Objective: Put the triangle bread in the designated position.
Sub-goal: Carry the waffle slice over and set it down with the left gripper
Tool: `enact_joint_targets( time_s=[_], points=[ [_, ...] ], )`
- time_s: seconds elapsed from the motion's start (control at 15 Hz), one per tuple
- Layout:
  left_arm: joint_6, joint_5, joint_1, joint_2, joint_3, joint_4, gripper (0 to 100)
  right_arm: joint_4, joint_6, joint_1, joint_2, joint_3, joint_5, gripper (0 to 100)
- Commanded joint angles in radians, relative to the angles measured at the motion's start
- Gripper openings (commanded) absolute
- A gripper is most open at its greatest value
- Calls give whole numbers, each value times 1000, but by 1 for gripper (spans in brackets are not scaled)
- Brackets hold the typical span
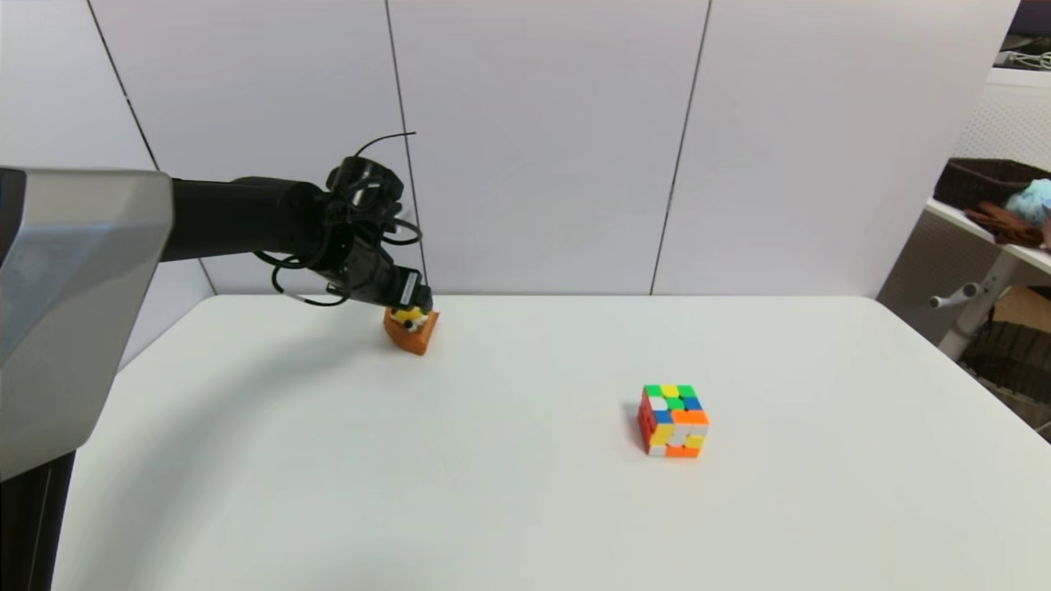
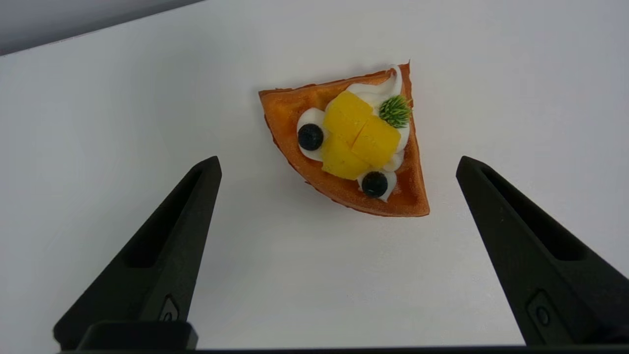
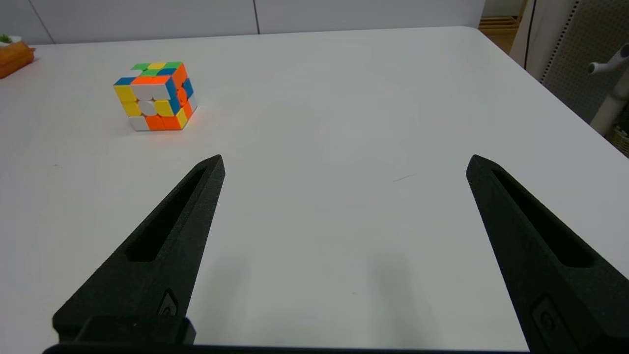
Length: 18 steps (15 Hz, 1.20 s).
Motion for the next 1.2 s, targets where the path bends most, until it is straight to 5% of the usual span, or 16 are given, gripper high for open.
enact_joint_targets(
  time_s=[0.07,1.2],
  points=[
    [-72,31,-21,27,4,3,100,0,-1,1,2,0,0,100],
    [-224,35,-30,127,-24,-6,100,0,-1,-1,2,0,0,100]
  ],
)
